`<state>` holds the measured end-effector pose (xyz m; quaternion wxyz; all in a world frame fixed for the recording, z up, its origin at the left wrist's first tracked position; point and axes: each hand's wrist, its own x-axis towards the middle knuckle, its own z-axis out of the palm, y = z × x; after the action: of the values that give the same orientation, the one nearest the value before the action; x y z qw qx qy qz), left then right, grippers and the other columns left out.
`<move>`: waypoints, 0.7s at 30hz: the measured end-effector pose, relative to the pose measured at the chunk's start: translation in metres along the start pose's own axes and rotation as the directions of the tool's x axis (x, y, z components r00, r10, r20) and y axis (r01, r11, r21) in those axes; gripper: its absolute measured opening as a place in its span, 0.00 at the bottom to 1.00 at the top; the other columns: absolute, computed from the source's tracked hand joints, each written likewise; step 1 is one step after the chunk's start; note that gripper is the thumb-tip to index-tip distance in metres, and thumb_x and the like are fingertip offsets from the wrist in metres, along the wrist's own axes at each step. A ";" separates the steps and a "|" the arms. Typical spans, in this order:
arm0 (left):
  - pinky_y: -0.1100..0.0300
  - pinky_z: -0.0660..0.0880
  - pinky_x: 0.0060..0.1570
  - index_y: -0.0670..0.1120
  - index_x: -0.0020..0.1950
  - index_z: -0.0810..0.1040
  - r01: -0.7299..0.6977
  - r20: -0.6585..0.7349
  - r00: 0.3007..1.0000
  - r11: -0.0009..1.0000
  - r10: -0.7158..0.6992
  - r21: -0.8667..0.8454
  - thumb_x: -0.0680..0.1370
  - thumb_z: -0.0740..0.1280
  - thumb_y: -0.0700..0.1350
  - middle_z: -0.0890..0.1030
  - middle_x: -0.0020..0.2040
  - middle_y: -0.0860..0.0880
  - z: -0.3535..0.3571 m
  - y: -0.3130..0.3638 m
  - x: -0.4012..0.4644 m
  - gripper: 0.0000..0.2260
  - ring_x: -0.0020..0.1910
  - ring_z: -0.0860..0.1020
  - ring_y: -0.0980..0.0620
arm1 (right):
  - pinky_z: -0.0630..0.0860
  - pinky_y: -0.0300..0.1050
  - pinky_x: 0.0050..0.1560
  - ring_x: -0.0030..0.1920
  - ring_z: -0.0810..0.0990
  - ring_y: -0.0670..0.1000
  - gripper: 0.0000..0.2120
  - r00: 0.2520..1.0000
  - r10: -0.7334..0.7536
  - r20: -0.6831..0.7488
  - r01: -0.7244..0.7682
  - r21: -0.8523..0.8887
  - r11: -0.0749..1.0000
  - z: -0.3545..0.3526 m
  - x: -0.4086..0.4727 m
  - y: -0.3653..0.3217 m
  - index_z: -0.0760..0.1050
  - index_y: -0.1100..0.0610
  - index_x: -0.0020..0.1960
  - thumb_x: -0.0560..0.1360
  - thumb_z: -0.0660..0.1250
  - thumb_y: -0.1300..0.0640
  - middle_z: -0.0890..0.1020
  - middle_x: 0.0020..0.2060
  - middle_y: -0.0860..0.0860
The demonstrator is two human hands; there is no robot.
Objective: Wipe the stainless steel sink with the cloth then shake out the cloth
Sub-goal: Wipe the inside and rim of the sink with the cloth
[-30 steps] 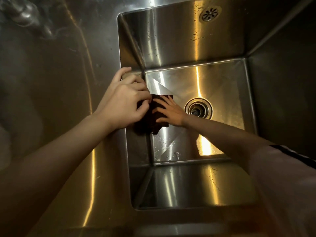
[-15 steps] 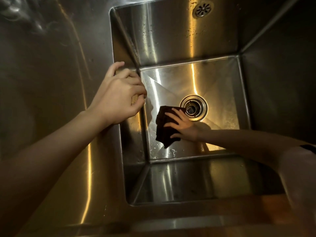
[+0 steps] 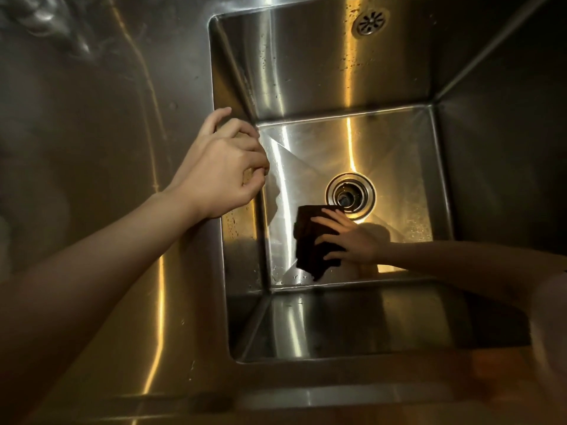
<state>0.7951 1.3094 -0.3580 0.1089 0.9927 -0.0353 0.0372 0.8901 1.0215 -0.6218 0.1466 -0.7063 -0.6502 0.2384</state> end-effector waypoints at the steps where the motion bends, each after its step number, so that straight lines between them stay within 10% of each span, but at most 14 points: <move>1: 0.43 0.58 0.71 0.47 0.43 0.86 -0.001 -0.001 1.000 1.000 0.001 -0.004 0.75 0.61 0.47 0.83 0.41 0.52 0.000 0.000 0.000 0.13 0.56 0.76 0.47 | 0.54 0.66 0.72 0.76 0.51 0.60 0.18 1.000 0.003 0.003 -0.003 -0.006 1.000 -0.004 -0.011 0.006 0.74 0.46 0.62 0.76 0.60 0.40 0.61 0.75 0.54; 6: 0.43 0.57 0.72 0.47 0.44 0.85 -0.001 0.004 1.000 1.000 0.001 -0.019 0.75 0.61 0.47 0.83 0.43 0.52 0.001 -0.002 0.000 0.13 0.57 0.76 0.48 | 0.64 0.66 0.67 0.75 0.56 0.64 0.19 0.999 0.028 0.037 -0.027 -0.034 0.999 -0.009 -0.035 0.017 0.74 0.45 0.61 0.74 0.61 0.39 0.64 0.74 0.54; 14: 0.42 0.57 0.72 0.47 0.44 0.86 0.007 -0.004 1.000 1.000 -0.007 -0.017 0.75 0.62 0.47 0.83 0.42 0.52 0.002 -0.001 0.000 0.12 0.56 0.76 0.48 | 0.42 0.59 0.74 0.77 0.48 0.60 0.17 1.000 0.017 0.017 -0.020 0.199 0.980 0.017 0.022 -0.045 0.77 0.50 0.62 0.74 0.69 0.48 0.62 0.75 0.53; 21: 0.46 0.54 0.73 0.48 0.45 0.86 0.013 0.006 1.000 1.000 -0.013 -0.014 0.76 0.61 0.48 0.84 0.45 0.52 0.003 -0.002 0.000 0.14 0.58 0.76 0.49 | 0.47 0.63 0.75 0.77 0.51 0.60 0.14 0.979 0.198 -0.041 -0.181 0.262 0.948 0.036 0.058 -0.094 0.78 0.50 0.57 0.72 0.72 0.51 0.64 0.73 0.52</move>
<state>0.7958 1.3104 -0.3609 0.1162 0.9922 -0.0295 0.0335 0.7935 1.0860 -0.6117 0.2348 -0.7481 -0.5378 0.3099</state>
